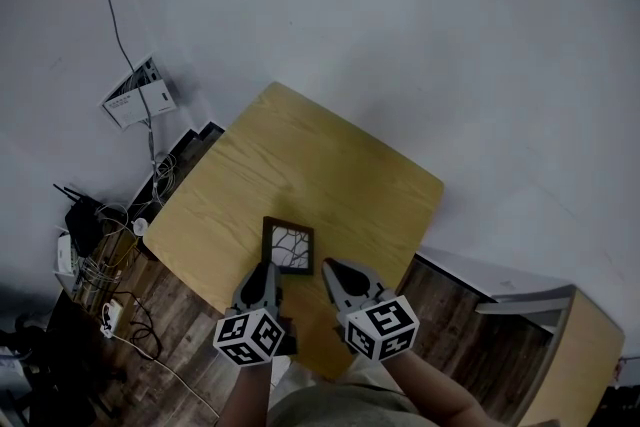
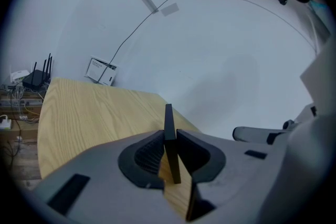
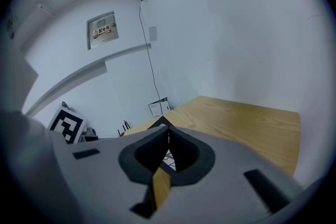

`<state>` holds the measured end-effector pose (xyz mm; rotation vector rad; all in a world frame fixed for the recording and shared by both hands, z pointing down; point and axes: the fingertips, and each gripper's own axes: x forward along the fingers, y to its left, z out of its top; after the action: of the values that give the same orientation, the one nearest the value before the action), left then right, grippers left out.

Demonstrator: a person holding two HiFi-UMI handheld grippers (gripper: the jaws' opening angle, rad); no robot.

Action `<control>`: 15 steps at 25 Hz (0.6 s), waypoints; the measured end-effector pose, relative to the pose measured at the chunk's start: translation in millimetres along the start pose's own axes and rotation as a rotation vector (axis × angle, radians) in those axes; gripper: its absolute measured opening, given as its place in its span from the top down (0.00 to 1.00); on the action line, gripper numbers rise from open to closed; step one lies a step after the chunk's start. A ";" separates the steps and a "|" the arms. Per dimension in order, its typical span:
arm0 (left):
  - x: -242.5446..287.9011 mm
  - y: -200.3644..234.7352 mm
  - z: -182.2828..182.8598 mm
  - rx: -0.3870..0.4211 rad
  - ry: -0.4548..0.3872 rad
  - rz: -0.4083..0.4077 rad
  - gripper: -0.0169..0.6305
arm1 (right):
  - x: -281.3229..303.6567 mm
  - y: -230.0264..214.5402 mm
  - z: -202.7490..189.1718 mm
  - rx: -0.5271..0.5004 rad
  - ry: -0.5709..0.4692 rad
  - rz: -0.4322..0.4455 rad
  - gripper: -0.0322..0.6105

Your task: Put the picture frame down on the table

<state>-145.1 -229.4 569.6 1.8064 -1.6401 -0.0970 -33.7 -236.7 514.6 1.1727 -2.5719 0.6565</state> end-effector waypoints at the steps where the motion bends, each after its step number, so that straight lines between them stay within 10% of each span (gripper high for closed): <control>1: 0.5 1.1 -0.6 0.004 0.002 0.005 0.87 | 0.1 0.3 -0.3 0.000 0.001 0.002 0.95; 15: 5.6 25.3 -13.2 0.004 0.033 0.069 0.83 | 1.5 2.0 -8.2 0.007 0.028 0.012 0.95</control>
<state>-159.2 -228.1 595.1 1.7437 -1.6787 -0.0329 -36.0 -232.5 521.7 1.1426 -2.5581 0.6800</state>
